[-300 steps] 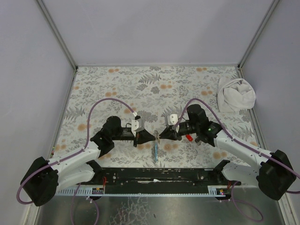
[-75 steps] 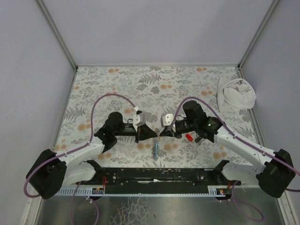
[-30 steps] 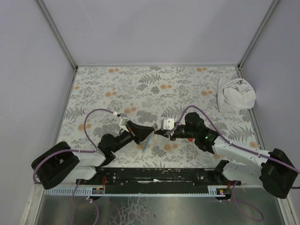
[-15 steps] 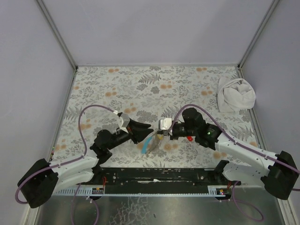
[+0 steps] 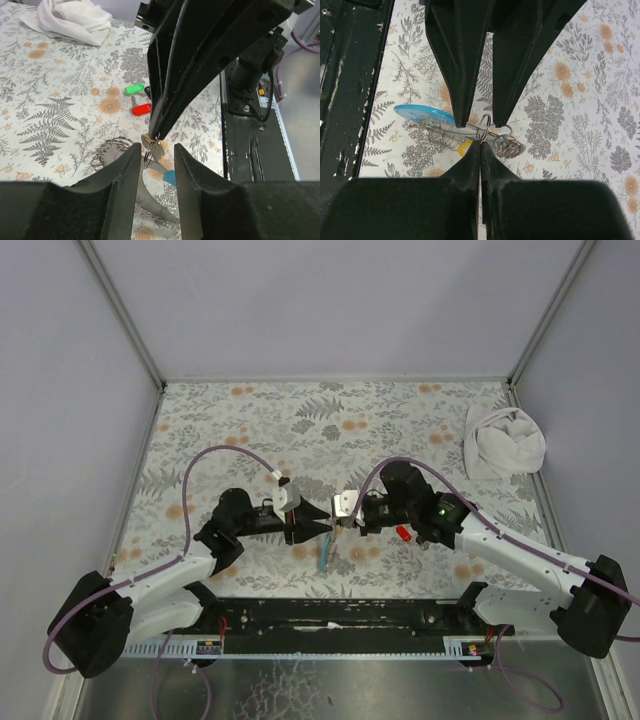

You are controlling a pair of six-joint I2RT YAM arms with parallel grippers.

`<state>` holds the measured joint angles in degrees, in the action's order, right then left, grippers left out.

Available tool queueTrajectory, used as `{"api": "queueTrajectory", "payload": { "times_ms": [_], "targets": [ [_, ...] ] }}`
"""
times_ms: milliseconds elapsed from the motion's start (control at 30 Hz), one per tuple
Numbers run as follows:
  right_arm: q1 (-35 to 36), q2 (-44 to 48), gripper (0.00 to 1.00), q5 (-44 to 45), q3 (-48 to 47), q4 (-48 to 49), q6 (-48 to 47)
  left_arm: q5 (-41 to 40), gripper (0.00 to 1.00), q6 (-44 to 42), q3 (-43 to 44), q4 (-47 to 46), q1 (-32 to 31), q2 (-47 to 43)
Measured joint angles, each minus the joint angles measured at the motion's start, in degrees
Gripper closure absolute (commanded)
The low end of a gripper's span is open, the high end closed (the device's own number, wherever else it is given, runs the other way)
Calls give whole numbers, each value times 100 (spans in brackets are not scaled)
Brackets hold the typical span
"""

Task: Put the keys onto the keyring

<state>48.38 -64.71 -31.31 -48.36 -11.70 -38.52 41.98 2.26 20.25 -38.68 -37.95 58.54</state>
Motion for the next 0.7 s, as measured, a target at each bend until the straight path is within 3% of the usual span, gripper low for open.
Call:
{"api": "queueTrajectory", "payload": {
  "times_ms": [300,567,700],
  "targets": [
    [0,-96,100,-87,-66,-236,-140,568,74,-431,155,407,26,153],
    [0,-111,100,-197,-162,-330,-162,610,71,-516,251,597,24,304],
    [0,-157,100,-275,-205,-334,-162,612,75,-516,254,599,24,267]
  ]
}}
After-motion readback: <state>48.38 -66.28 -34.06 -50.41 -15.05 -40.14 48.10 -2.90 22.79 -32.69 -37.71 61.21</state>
